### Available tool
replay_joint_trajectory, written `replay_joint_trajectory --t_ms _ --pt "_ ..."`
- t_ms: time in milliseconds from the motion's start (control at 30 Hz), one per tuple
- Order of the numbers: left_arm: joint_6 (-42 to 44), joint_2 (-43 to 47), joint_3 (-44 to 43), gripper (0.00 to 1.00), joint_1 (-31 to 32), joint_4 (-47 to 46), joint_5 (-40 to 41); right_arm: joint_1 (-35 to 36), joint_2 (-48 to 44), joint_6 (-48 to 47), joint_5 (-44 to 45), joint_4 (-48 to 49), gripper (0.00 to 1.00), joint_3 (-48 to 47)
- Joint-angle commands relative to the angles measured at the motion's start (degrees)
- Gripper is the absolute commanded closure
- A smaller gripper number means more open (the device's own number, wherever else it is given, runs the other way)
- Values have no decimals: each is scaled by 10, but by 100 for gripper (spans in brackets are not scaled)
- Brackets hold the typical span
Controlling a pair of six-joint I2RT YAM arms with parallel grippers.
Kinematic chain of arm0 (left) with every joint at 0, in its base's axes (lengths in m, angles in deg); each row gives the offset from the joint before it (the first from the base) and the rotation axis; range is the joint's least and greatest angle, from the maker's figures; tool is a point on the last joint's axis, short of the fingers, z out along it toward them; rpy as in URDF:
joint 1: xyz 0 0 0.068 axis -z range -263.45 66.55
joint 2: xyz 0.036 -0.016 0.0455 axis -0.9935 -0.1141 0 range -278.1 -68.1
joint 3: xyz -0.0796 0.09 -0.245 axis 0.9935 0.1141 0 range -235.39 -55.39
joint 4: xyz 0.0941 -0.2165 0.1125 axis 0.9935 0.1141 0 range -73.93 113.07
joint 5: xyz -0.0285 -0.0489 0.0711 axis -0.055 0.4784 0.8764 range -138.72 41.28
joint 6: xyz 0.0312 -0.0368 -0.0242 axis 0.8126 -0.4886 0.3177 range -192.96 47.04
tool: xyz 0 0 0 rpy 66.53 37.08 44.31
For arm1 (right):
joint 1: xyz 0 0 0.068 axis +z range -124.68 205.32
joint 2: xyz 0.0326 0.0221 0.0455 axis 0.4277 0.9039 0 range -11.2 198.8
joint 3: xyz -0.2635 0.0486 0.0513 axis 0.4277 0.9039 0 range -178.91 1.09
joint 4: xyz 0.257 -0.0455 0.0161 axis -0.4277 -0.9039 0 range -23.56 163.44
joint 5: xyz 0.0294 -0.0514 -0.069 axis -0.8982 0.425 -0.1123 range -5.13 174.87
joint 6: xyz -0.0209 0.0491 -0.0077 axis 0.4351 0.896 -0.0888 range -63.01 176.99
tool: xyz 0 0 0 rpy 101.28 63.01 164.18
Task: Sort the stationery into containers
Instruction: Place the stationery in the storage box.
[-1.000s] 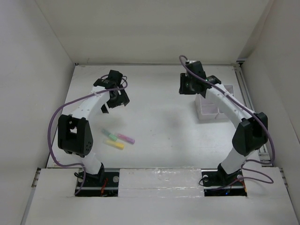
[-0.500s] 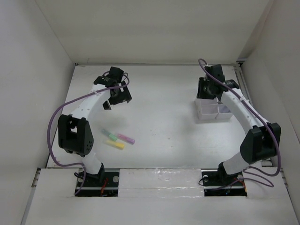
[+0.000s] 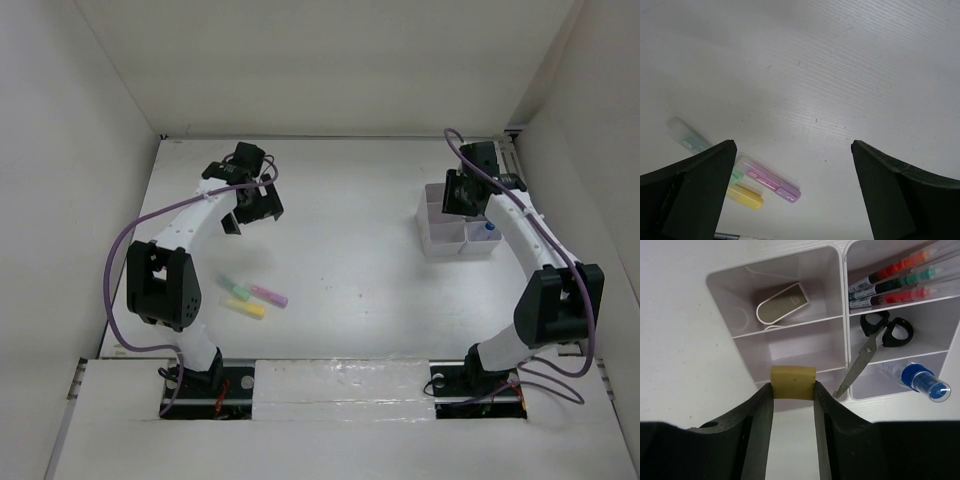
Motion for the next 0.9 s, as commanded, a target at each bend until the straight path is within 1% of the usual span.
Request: replay_joint_trajectory --t_ms 0,100,200,267,333,400,433,467,533,567,733,833,867 --pt "9 0 -28 0 -1 0 -6 0 7 -11 4 21 93 -2" --pt "9 0 -28 0 -1 0 -6 0 20 -11 4 21 91 -2" --pt "9 0 -28 0 -1 0 -6 0 26 -11 4 26 86 -2" --pt "9 0 -28 0 -1 0 -6 0 32 -11 4 31 81 -2" --pt "9 0 -28 0 -1 0 -6 0 32 -11 4 36 80 -7" --pt "9 0 -28 0 -1 0 -6 0 37 -6 4 36 76 -7" --pt "9 0 -28 0 -1 0 -6 0 37 -6 -2 42 71 -7" --pt "9 0 -33 0 -1 0 -6 0 37 -6 -2 42 58 -7" --pt "9 0 -33 0 -1 0 -6 0 37 -6 -2 42 51 -7" --pt "9 0 -33 0 -1 0 -6 0 37 -6 -2 42 45 -7" --pt "9 0 -33 0 -1 0 -6 0 31 -6 -2 42 33 -2" --pt "9 -5 -38 0 -1 0 -6 0 14 -6 -13 42 32 -15" --pt "9 -5 -38 0 -1 5 -6 14 -6 -6 -24 42 32 -15"
